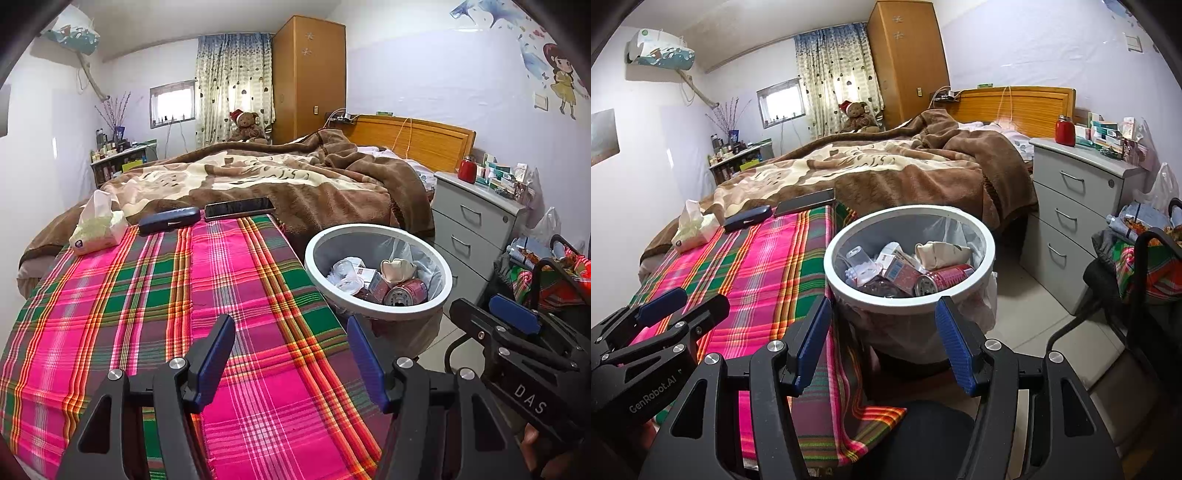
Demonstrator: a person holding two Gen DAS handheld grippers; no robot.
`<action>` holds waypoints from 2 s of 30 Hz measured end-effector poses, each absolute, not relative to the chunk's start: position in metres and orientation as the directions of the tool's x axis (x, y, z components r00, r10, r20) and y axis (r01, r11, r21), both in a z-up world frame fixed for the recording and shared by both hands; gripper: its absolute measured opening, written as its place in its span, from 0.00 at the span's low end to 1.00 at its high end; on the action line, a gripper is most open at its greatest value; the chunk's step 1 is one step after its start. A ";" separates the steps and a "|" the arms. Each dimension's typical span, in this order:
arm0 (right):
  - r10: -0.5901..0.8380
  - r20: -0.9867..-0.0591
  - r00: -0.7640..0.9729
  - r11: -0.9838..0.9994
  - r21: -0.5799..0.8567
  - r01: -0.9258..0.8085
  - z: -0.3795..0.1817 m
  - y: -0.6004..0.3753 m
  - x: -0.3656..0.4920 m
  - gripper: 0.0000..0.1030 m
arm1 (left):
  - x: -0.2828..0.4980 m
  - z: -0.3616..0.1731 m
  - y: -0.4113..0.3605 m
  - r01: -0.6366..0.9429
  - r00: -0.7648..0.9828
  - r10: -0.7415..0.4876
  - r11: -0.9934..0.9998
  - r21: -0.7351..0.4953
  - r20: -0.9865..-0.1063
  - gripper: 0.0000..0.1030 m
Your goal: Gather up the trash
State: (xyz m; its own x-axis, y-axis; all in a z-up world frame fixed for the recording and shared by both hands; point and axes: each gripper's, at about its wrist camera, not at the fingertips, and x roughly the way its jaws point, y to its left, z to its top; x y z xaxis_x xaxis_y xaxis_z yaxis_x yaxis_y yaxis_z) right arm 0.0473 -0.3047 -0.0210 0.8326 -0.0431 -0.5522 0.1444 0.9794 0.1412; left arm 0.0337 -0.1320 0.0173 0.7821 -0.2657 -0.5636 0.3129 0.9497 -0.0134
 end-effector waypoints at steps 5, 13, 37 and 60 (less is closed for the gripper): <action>-0.037 -0.553 0.833 0.980 0.143 0.139 -0.020 -0.304 0.047 0.59 | 0.033 0.018 -0.132 0.309 0.781 -0.265 0.951 -0.017 -0.565 0.61; -0.036 -0.549 0.835 0.980 0.143 0.136 -0.018 -0.304 0.045 0.59 | 0.030 0.019 -0.130 0.302 0.783 -0.261 0.953 -0.022 -0.564 0.61; -0.023 -0.555 0.832 0.981 0.148 0.126 -0.018 -0.301 0.043 0.59 | 0.027 0.019 -0.126 0.298 0.784 -0.259 0.954 -0.025 -0.564 0.61; -0.022 -0.557 0.830 0.981 0.147 0.124 -0.020 -0.299 0.043 0.59 | 0.025 0.019 -0.126 0.298 0.782 -0.267 0.954 -0.038 -0.563 0.61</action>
